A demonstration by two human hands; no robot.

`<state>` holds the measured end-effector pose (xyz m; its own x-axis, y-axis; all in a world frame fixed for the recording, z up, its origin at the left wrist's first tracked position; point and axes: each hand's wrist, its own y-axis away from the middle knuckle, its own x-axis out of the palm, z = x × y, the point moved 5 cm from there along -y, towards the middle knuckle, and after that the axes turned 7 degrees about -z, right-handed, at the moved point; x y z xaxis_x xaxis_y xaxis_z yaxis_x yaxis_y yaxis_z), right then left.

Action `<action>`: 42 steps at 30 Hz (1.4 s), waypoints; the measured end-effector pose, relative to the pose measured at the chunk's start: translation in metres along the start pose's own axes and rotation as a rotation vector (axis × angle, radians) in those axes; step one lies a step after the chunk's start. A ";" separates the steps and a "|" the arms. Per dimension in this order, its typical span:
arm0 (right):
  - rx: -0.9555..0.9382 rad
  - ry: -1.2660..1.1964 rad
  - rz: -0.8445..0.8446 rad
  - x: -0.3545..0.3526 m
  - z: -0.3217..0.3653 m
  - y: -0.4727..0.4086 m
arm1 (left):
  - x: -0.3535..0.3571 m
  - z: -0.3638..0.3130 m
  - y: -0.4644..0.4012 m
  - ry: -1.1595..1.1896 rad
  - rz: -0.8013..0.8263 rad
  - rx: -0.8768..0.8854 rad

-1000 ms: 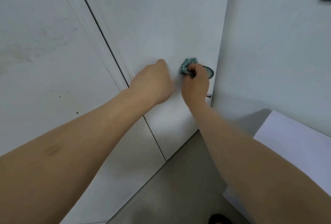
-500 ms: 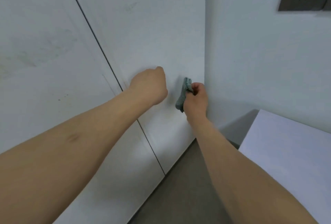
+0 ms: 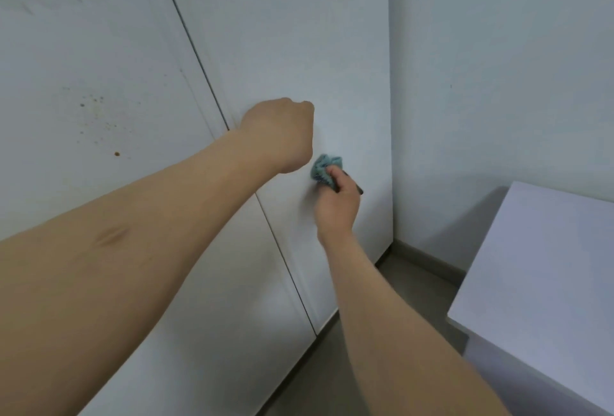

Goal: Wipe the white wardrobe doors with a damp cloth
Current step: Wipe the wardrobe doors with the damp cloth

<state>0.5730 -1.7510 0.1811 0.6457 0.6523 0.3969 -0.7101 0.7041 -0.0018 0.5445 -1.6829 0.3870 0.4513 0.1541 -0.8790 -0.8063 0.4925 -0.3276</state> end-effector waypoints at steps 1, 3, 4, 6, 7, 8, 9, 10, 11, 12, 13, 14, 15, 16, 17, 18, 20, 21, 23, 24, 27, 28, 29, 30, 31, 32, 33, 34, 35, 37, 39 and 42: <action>-0.028 0.030 0.018 0.003 0.000 0.014 | 0.000 -0.001 0.000 -0.020 0.000 -0.005; -0.105 0.107 0.079 0.007 0.002 0.039 | 0.002 -0.004 0.001 -0.070 -0.008 -0.023; -0.136 0.137 0.115 0.007 0.003 0.047 | 0.003 -0.008 0.003 -0.096 -0.014 -0.031; -0.170 0.192 0.216 0.007 0.008 0.052 | 0.009 -0.014 0.006 -0.173 -0.031 -0.035; -0.177 0.206 0.277 0.006 0.011 0.050 | 0.012 -0.018 0.007 -0.226 -0.042 -0.025; -0.163 0.195 0.316 0.002 0.012 0.047 | 0.016 -0.021 0.010 -0.273 -0.053 -0.014; -0.132 0.145 0.312 -0.004 0.017 0.039 | 0.018 -0.024 0.011 -0.304 -0.067 -0.002; -0.085 0.077 0.254 -0.015 0.019 0.027 | 0.021 -0.025 0.012 -0.324 -0.077 0.010; -0.029 0.013 0.155 -0.029 0.023 0.014 | 0.022 -0.025 0.014 -0.347 -0.085 0.019; 0.027 -0.036 0.040 -0.046 0.026 -0.002 | 0.024 -0.024 0.015 -0.371 -0.094 0.030; 0.079 -0.061 -0.067 -0.063 0.025 -0.019 | 0.026 -0.025 0.016 -0.393 -0.098 0.042; 0.122 -0.068 -0.143 -0.078 0.022 -0.034 | 0.027 -0.025 0.017 -0.407 -0.104 0.056; 0.162 -0.076 -0.182 -0.088 0.017 -0.046 | 0.028 -0.025 0.016 -0.418 -0.111 0.071; 0.198 -0.089 -0.188 -0.091 0.012 -0.054 | 0.029 -0.024 0.016 -0.424 -0.120 0.081; 0.218 -0.117 -0.173 -0.087 0.007 -0.058 | 0.029 -0.023 0.015 -0.424 -0.130 0.087; 0.234 -0.145 -0.141 -0.077 0.000 -0.061 | 0.029 -0.022 0.013 -0.419 -0.137 0.092; 0.234 -0.123 -0.061 -0.052 -0.013 -0.054 | 0.028 -0.019 0.012 -0.385 -0.136 0.087; 0.222 -0.085 -0.034 -0.041 -0.019 -0.046 | 0.027 -0.019 0.011 -0.373 -0.126 0.079; 0.169 -0.004 -0.019 -0.028 -0.026 -0.020 | 0.025 -0.019 0.011 -0.344 -0.107 0.060; 0.129 0.039 -0.012 -0.024 -0.025 -0.001 | 0.024 -0.019 0.011 -0.328 -0.104 0.050; 0.009 0.154 0.047 -0.008 -0.020 0.065 | 0.021 -0.017 0.011 -0.299 -0.112 0.019; -0.028 0.163 0.084 -0.001 -0.017 0.084 | 0.021 -0.017 0.011 -0.298 -0.110 0.021; -0.066 0.157 0.131 0.006 -0.012 0.099 | 0.021 -0.018 0.011 -0.305 -0.109 0.025; -0.095 0.147 0.176 0.013 -0.010 0.107 | 0.021 -0.018 0.010 -0.314 -0.103 0.026; -0.103 0.129 0.201 0.016 -0.006 0.108 | 0.022 -0.019 0.008 -0.321 -0.091 0.021; -0.102 0.117 0.202 0.017 0.001 0.101 | 0.022 -0.021 0.006 -0.328 -0.073 0.012; -0.110 0.116 0.194 0.018 0.010 0.090 | 0.021 -0.022 0.003 -0.336 -0.054 0.004; -0.130 0.125 0.180 0.019 0.020 0.077 | 0.019 -0.024 0.000 -0.343 -0.040 -0.001; -0.156 0.150 0.166 0.020 0.032 0.059 | 0.016 -0.027 -0.006 -0.343 -0.035 -0.002; -0.207 0.171 0.148 0.021 0.055 0.020 | 0.009 -0.031 -0.016 -0.328 -0.016 -0.018; -0.233 0.159 0.140 0.023 0.073 -0.020 | 0.004 -0.034 -0.025 -0.311 -0.023 -0.037; -0.179 0.062 0.045 0.018 0.082 -0.084 | 0.000 -0.047 -0.039 -0.252 -0.122 0.013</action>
<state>0.6219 -1.8214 0.2634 0.6341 0.6966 0.3358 -0.6813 0.7086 -0.1834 0.5577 -1.7419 0.3839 0.6266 0.3002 -0.7192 -0.7361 0.5313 -0.4195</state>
